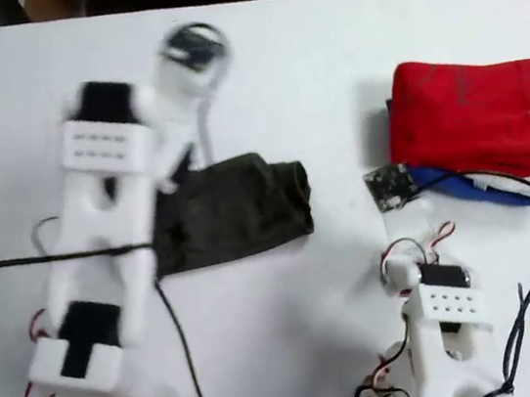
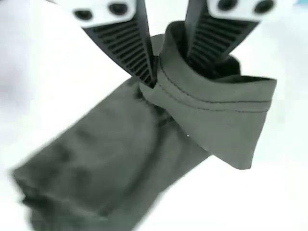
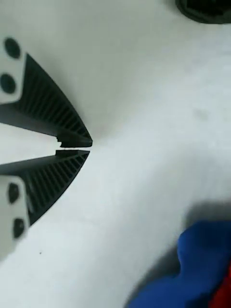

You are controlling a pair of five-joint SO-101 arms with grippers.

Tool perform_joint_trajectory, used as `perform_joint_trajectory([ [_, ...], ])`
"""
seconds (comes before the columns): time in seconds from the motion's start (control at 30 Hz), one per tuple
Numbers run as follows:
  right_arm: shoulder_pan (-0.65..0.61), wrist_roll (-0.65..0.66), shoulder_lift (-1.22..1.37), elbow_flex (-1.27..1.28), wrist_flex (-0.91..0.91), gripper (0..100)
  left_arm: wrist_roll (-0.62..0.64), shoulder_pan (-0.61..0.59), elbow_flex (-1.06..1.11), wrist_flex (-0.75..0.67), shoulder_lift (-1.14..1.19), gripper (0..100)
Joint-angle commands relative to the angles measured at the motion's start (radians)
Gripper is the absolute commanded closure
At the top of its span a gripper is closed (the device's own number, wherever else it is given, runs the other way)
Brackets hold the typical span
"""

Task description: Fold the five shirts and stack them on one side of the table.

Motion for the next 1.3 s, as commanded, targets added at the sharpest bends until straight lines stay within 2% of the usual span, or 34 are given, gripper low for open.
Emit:
perform_joint_trajectory([
  [0.0, 0.012, -0.029, -0.027, 0.000, -0.019, 97.6, 0.011, 0.106, -0.007, -0.028, -0.031, 97],
  [0.33, 0.012, -0.028, -0.024, 0.002, -0.019, 97.6, 0.012, 0.212, -0.015, -0.187, 0.129, 97],
  [0.43, 0.012, -0.026, -0.022, 0.002, -0.019, 97.6, 0.012, 0.230, -0.070, -0.195, 0.161, 97],
  [0.63, 0.012, -0.026, -0.021, 0.002, -0.031, 97.6, 0.012, 0.244, -0.173, -0.176, 0.278, 97],
  [0.83, 0.008, -0.026, -0.021, 0.002, -0.031, 97.6, 0.012, 0.245, -0.278, -0.101, 0.348, 97],
  [0.9, 0.007, -0.026, -0.021, 0.002, -0.031, 97.6, 0.012, 0.245, -0.315, -0.069, 0.351, 94],
  [1.0, 0.007, -0.026, -0.021, 0.002, -0.031, 97.6, 0.011, 0.242, -0.400, 0.000, 0.347, 82],
  [1.1, 0.007, -0.026, -0.021, 0.002, -0.031, 97.6, 0.012, 0.206, -0.489, 0.020, 0.325, 73],
  [1.27, 0.007, -0.026, -0.021, 0.003, -0.030, 97.6, 0.012, 0.044, -0.524, 0.018, 0.261, 76],
])
